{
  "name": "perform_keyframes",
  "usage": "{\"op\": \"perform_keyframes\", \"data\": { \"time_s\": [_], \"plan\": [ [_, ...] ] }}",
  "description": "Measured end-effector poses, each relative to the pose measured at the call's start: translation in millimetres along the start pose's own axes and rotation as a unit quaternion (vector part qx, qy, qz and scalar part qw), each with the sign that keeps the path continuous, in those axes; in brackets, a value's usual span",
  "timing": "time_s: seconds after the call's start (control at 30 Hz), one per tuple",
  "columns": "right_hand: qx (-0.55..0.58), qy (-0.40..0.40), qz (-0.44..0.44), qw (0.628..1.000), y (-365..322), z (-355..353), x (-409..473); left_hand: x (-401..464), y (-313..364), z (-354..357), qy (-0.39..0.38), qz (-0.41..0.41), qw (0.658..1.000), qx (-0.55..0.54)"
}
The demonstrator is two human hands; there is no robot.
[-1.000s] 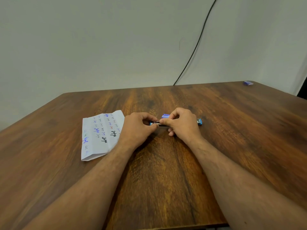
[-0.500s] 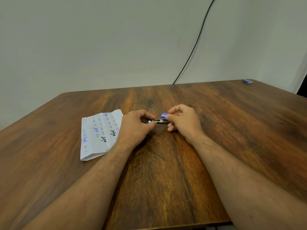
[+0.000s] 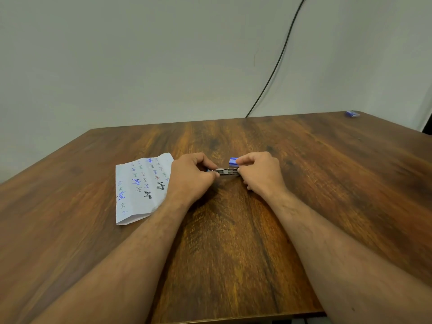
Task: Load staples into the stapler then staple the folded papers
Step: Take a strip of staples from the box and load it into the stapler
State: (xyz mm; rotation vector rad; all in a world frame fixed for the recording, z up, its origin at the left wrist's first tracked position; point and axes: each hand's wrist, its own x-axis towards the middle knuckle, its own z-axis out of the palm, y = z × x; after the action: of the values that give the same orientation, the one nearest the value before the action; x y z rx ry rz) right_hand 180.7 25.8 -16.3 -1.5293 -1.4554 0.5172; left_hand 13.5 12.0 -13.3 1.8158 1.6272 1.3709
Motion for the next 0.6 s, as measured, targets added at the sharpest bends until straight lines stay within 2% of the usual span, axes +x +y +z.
{"op": "perform_keyframes", "data": {
  "time_s": [0.27,0.47,0.6],
  "plan": [
    [-0.044,-0.049,-0.072,0.995,3.0,-1.0,2.7,-2.1,-1.2,1.2,-0.030,0.077,0.996,-0.024],
    [-0.010,-0.060,-0.078,0.995,6.2,0.1,3.7,0.7,-6.0,1.6,-0.034,0.062,0.997,-0.029],
    [-0.009,-0.055,-0.093,0.994,4.8,-2.3,1.7,2.8,-3.5,-1.1,-0.048,0.051,0.997,0.017]
  ]
}}
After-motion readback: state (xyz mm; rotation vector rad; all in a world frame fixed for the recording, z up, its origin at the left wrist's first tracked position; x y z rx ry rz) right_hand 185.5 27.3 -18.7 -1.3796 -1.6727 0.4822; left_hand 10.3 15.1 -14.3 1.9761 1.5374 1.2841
